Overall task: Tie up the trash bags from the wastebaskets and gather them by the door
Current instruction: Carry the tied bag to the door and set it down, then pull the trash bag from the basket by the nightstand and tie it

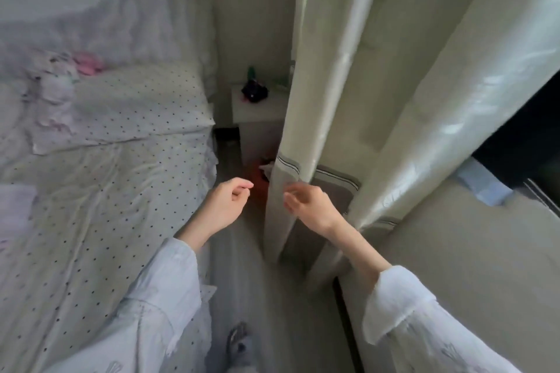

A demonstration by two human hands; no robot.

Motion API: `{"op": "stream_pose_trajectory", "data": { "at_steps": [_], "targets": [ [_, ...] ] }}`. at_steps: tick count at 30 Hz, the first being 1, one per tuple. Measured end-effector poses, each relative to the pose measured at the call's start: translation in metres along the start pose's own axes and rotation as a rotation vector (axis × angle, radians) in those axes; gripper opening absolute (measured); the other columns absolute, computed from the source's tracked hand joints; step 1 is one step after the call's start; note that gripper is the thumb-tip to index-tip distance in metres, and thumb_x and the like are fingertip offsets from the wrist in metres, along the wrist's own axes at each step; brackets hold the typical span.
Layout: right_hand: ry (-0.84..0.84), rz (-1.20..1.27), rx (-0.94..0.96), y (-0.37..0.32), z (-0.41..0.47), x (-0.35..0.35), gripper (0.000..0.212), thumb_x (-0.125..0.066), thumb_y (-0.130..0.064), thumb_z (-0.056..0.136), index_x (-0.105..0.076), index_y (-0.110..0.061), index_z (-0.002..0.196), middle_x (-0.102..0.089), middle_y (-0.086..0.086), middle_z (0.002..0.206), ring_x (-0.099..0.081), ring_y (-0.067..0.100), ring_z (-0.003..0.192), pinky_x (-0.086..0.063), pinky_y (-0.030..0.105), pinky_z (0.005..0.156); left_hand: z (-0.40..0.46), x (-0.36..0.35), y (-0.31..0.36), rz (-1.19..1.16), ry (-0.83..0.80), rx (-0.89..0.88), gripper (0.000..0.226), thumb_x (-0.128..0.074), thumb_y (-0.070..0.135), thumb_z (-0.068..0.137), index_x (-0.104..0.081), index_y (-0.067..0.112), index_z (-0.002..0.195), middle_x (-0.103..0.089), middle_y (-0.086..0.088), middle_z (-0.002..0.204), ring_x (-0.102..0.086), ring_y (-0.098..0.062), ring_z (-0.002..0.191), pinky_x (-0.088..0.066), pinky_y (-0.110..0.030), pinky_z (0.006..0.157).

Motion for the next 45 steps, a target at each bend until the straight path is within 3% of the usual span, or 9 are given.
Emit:
{"op": "stream_pose_trajectory", "data": {
  "at_steps": [10, 14, 19, 21, 24, 27, 33, 42, 45],
  "targets": [
    [-0.078, 0.125, -0.109, -0.051, 0.261, -0.062, 0.025, -0.052, -0.017, 0.090, -0.061, -0.009, 0.112, -0.064, 0.008, 0.095, -0.063, 0.034, 0.103, -0.049, 0.049, 0.094, 0.211, 0.088, -0.066, -0.065, -0.003, 0.138, 0.025, -0.046, 0.020, 0.093, -0.059, 0.018, 0.115, -0.063, -0.002, 0.118, -0.057, -0.014, 0.104, -0.041, -0.022, 0.089],
    [-0.089, 0.139, -0.154, -0.048, 0.364, -0.078, 0.030, -0.047, -0.017, 0.093, -0.056, -0.010, 0.121, -0.064, 0.013, 0.113, -0.060, 0.030, 0.107, -0.047, 0.037, 0.094, 0.300, 0.095, -0.101, -0.024, 0.017, 0.187, 0.027, -0.044, 0.020, 0.093, -0.059, 0.018, 0.116, -0.062, -0.004, 0.120, -0.058, -0.016, 0.101, -0.040, -0.022, 0.086],
    [-0.033, 0.209, -0.233, -0.022, 0.463, -0.108, 0.028, -0.043, -0.014, 0.095, -0.056, -0.005, 0.119, -0.062, 0.016, 0.119, -0.058, 0.024, 0.100, -0.047, 0.038, 0.094, 0.396, 0.092, -0.146, 0.009, 0.007, 0.221, 0.029, -0.039, 0.024, 0.096, -0.057, 0.018, 0.119, -0.060, -0.004, 0.119, -0.052, -0.010, 0.094, -0.035, -0.008, 0.066],
    [-0.038, 0.226, -0.280, -0.004, 0.489, -0.116, 0.030, -0.043, -0.012, 0.094, -0.055, -0.006, 0.121, -0.060, 0.012, 0.122, -0.056, 0.024, 0.101, -0.045, 0.032, 0.092, 0.423, 0.084, -0.160, -0.002, -0.035, 0.225, 0.030, -0.039, 0.020, 0.095, -0.056, 0.017, 0.120, -0.059, -0.005, 0.121, -0.054, -0.012, 0.099, -0.039, -0.013, 0.079],
    [-0.037, 0.200, -0.353, 0.032, 0.532, -0.123, 0.029, -0.045, -0.011, 0.093, -0.057, -0.015, 0.119, -0.058, 0.001, 0.108, -0.052, 0.015, 0.096, -0.039, 0.025, 0.087, 0.469, 0.063, -0.185, -0.046, -0.109, 0.257, 0.030, -0.041, 0.012, 0.094, -0.056, 0.010, 0.119, -0.060, -0.012, 0.122, -0.056, -0.025, 0.112, -0.041, -0.025, 0.092],
    [-0.020, 0.084, -0.370, 0.077, 0.568, -0.137, 0.018, -0.043, -0.015, 0.094, -0.060, -0.020, 0.096, -0.061, -0.003, 0.086, -0.056, 0.016, 0.084, -0.042, 0.030, 0.082, 0.510, 0.038, -0.214, -0.035, -0.154, 0.255, 0.030, -0.041, 0.011, 0.093, -0.056, 0.009, 0.120, -0.060, -0.015, 0.122, -0.055, -0.030, 0.115, -0.041, -0.036, 0.101],
    [0.020, -0.028, -0.419, 0.179, 0.621, -0.162, 0.032, -0.038, -0.014, 0.097, -0.055, -0.008, 0.123, -0.061, 0.015, 0.121, -0.056, 0.028, 0.111, -0.032, 0.016, 0.071, 0.570, -0.055, -0.302, -0.056, -0.198, 0.257, 0.032, -0.042, 0.007, 0.092, -0.054, 0.007, 0.122, -0.060, -0.014, 0.124, -0.055, -0.029, 0.115, -0.041, -0.030, 0.097],
    [-0.023, -0.309, -0.204, 0.325, 0.707, -0.190, 0.038, -0.046, -0.016, 0.093, -0.050, -0.011, 0.131, -0.057, 0.009, 0.132, -0.052, 0.022, 0.122, -0.038, 0.024, 0.100, 0.663, -0.202, -0.392, -0.107, -0.144, -0.007, 0.062, -0.034, 0.029, 0.071, -0.052, 0.002, 0.124, -0.056, -0.016, 0.129, -0.055, -0.026, 0.116, -0.035, -0.015, 0.087],
    [0.037, -0.380, -0.106, 0.357, 0.730, -0.193, 0.036, -0.050, -0.018, 0.092, -0.054, -0.012, 0.127, -0.059, 0.008, 0.130, -0.054, 0.023, 0.121, -0.041, 0.030, 0.103, 0.695, -0.244, -0.429, -0.031, -0.125, -0.010, 0.054, -0.040, 0.031, 0.083, -0.047, 0.003, 0.128, -0.056, -0.018, 0.130, -0.055, -0.030, 0.117, -0.039, -0.024, 0.091]
  ]
}}
Point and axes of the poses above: each hand's wrist, its own z-axis towards the middle knuckle, its own x-axis out of the back of the hand, y = z × x, the point moved 5 cm from there along z, towards the middle knuckle
